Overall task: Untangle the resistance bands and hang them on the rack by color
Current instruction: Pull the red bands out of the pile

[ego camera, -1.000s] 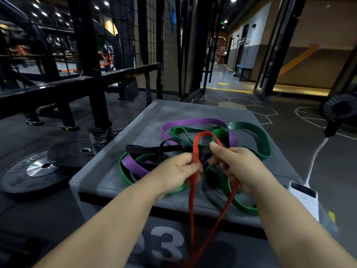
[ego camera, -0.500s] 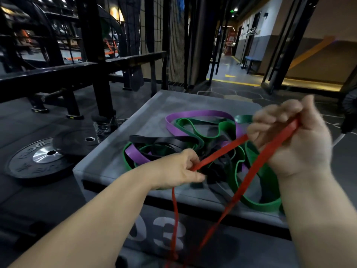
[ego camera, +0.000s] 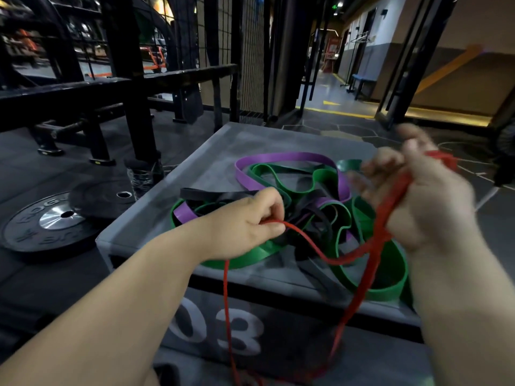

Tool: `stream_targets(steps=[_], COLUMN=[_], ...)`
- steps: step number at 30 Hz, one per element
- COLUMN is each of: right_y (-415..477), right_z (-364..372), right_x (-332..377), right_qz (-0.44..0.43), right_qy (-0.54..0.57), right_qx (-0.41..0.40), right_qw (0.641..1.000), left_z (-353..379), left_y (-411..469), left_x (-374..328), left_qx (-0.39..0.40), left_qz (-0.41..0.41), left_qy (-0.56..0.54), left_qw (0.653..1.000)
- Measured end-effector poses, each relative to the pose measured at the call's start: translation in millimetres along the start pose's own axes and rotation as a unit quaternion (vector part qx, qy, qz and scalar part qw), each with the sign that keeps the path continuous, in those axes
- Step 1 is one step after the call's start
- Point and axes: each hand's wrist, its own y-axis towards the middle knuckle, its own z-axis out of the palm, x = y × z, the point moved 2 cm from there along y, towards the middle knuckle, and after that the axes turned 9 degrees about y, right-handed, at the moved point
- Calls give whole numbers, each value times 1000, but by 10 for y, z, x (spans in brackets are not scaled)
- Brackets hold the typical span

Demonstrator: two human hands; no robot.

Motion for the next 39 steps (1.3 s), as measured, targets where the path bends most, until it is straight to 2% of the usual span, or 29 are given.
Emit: stream_targets(steps=[1, 4, 6, 9, 13, 17, 21, 26, 29, 31, 33, 35, 37, 39], right_y=[-40, -202, -264, -402, -434, -446, -354, -237, -198, -203, -207, -213, -220, -250], right_z=[23, 250, 289, 327, 326, 319, 270, 236, 208, 185, 158, 136, 127, 150], right_x=[-13, -359, -470, -629, -725, -759, -757, -650, -617, -639, -687, -731, -763, -782], right_qz=[8, 131, 189, 228, 292, 322, 310, 277, 285, 310, 338, 380, 410, 427], right_qy=[-38, -130, -165, -205, -211, -227, -256, -263, -238, -206, -182, -152, -120, -93], right_qx=[42, 137, 150, 173, 188, 229, 231, 222, 236, 260, 298, 327, 344, 355], right_qw=[998, 973, 956, 936, 914, 890, 886, 897, 898, 891, 874, 852, 836, 827], left_z=[-10, -56, -102, -157, -196, -205, -215, -278, -317, -345, -368, -367, -343, -303], left_y=[-23, -84, -112, -131, -124, -96, -85, -132, -143, -153, -156, -150, -121, -86], left_x=[-62, -198, -247, -253, -188, -78, 69, 214, 254, 247, 208, 143, 63, -6], left_qx=[2, -1, -17, -41, -74, -61, -4, 55, 62, 47, 31, 16, -16, -41], left_qz=[20, 49, 45, 25, 6, -44, -61, -77, -85, -76, -36, 1, 32, 61], left_qy=[-19, -64, -63, -73, -44, -77, -118, -84, -173, -293, -366, -341, -242, -168], left_qw=[1000, 997, 997, 996, 996, 994, 991, 992, 979, 952, 929, 940, 970, 983])
